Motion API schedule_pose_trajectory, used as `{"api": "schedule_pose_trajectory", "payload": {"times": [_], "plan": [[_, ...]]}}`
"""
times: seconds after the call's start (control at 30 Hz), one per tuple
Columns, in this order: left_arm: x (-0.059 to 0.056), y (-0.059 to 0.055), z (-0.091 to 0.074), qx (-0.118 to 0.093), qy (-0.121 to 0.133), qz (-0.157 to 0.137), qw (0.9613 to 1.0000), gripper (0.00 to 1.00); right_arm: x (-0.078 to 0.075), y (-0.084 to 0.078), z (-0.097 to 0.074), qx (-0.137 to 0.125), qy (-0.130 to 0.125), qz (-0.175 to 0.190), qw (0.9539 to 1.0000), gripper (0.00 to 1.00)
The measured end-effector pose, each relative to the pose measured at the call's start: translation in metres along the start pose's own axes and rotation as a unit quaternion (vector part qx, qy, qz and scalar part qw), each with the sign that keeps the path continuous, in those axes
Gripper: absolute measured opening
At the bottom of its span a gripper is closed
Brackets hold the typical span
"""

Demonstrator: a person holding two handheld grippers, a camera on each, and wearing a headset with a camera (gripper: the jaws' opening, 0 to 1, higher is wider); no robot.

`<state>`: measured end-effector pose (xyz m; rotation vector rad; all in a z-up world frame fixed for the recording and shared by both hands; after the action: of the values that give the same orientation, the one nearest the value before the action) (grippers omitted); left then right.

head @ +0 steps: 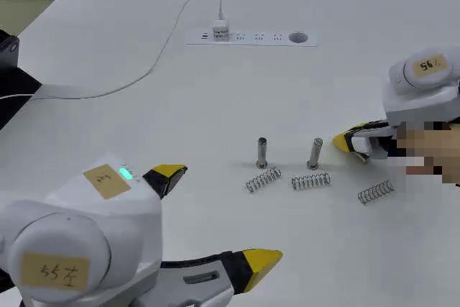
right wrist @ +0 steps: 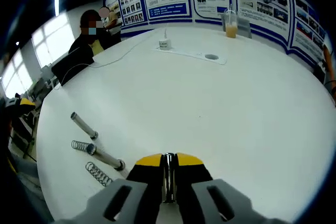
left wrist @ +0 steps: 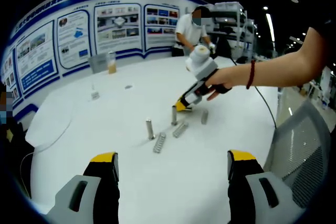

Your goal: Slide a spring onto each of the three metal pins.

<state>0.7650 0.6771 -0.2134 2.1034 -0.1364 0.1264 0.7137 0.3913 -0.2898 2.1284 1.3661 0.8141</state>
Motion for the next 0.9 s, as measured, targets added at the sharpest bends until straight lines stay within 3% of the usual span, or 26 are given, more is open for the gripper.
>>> {"api": "schedule_pose_trajectory", "payload": {"times": [0.3,0.9], "plan": [[0.001,0.0,-0.002,0.0,0.002,0.001,1.0,0.86,-0.001,0.002,0.0,0.008,0.002,0.007,0.9999,0.09],[-0.006,0.004,-0.005,-0.01,-0.006,0.014,0.9998,0.86,0.005,0.01,-0.035,-0.017,0.001,0.006,0.9998,0.09]]}}
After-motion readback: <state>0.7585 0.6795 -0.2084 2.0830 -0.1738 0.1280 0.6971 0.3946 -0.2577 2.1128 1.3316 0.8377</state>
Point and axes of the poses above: the centre of the closed fingertips' face, and the gripper's own axes: z roughly forward along the fingers, x roughly to its left, y roughly out of its top, the point moved 8 cm from there along -z, roughly backward along the fingers, and after that the axes turned 10 degrees about z, right-handed, at the moved point
